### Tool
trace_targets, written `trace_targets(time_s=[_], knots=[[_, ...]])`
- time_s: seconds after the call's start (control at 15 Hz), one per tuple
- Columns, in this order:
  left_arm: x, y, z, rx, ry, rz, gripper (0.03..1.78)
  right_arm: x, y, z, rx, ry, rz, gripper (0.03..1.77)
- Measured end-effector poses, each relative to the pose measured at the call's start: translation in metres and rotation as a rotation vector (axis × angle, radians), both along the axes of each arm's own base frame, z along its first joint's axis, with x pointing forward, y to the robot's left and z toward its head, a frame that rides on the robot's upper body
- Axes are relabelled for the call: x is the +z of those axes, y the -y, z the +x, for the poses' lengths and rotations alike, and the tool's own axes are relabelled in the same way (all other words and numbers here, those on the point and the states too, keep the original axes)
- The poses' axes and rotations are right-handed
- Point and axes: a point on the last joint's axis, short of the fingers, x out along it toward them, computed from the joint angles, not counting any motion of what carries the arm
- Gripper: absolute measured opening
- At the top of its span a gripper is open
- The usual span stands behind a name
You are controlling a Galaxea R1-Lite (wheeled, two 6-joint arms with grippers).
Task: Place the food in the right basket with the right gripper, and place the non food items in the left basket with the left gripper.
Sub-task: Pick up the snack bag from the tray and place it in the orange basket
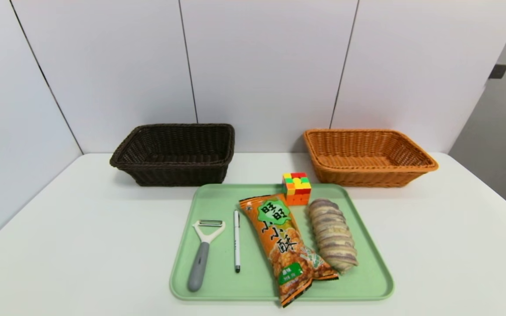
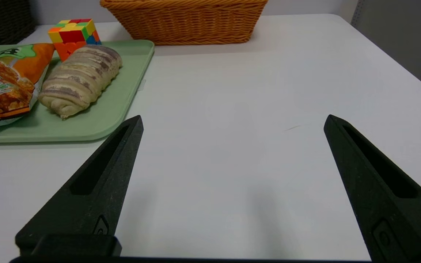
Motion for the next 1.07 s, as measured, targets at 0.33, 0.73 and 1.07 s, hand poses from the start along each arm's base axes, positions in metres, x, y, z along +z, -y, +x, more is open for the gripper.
trace_targets(time_s=[0.33, 0.73, 1.07], knots=[[-0.0001, 0.0001, 0.0000, -0.006, -0.001, 0.004, 1.69, 0.0000, 0.0000, 0.0000, 0.001, 0.000, -0.004, 1.71], [0.0000, 0.0000, 0.0000, 0.000, -0.001, -0.011, 1.69, 0.0002, -0.0001, 0.0000, 0.002, 0.002, -0.002, 1.71], [0.0000, -0.0001, 0.0000, 0.001, -0.001, -0.013, 1.69, 0.0006, 0.0000, 0.0000, -0.002, 0.006, 0.023, 1.71]])
